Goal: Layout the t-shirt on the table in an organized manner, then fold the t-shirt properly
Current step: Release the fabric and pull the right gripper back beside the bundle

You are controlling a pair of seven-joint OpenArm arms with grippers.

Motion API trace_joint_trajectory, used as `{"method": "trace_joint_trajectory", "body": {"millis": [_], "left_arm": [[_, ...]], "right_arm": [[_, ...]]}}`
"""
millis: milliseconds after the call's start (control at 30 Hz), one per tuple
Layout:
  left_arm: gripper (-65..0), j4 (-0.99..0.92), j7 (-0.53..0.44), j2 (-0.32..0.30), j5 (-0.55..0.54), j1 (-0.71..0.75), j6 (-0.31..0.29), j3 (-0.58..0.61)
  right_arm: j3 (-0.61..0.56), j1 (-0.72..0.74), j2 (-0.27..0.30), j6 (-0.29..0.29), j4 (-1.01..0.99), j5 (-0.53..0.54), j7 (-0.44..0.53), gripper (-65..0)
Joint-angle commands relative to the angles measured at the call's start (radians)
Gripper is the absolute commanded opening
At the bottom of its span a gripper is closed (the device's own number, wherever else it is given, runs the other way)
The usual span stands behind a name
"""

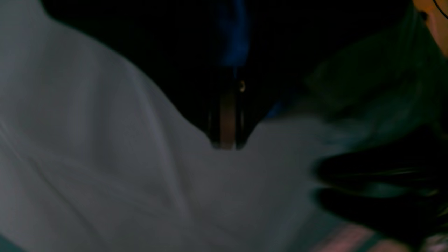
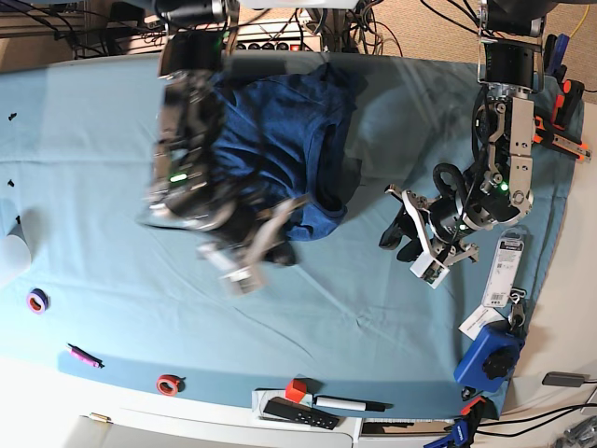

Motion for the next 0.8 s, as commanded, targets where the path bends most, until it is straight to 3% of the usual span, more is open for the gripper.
{"method": "trace_joint_trajectory", "body": {"millis": [0, 33, 67, 267, 400, 567, 767], "left_arm": [[-42.0, 0.016, -0.026, -0.006, -0.006, -0.019, 0.000, -0.005], [-42.0, 0.016, -0.026, -0.006, -0.006, -0.019, 0.000, -0.005], [-42.0, 0.016, -0.026, -0.005, -0.007, -0.019, 0.000, -0.005], [-42.0, 0.016, -0.027, -0.005, -0.007, -0.019, -0.001, -0.005], [-42.0, 0.016, -0.046, -0.005, -0.008, -0.019, 0.000, -0.004], [-42.0, 0.016, -0.047, -0.005, -0.031, -0.019, 0.000, -0.004], [-42.0, 0.016, -0.052, -0.005, -0.031, -0.019, 0.000, -0.004]], "right_arm": [[0.042, 0.037, -0.004, 0.000, 0.020, 0.036, 0.004, -47.1], [0.090, 0.044, 0.000, 0.000, 0.020, 0.053, -0.002, -37.3], [0.138, 0.048, 0.006, 0.000, 0.020, 0.072, -0.002, -32.3], [0.394, 0.040, 0.086, 0.003, 0.008, 0.308, -0.103, -31.5], [0.508, 0.032, 0.151, 0.005, -0.108, 0.443, -0.154, -31.1], [0.531, 0.037, 0.234, 0.045, -0.331, 0.685, -0.222, -31.1], [0.531, 0.088, 0.247, 0.093, -0.593, 0.874, -0.281, -31.1]]}}
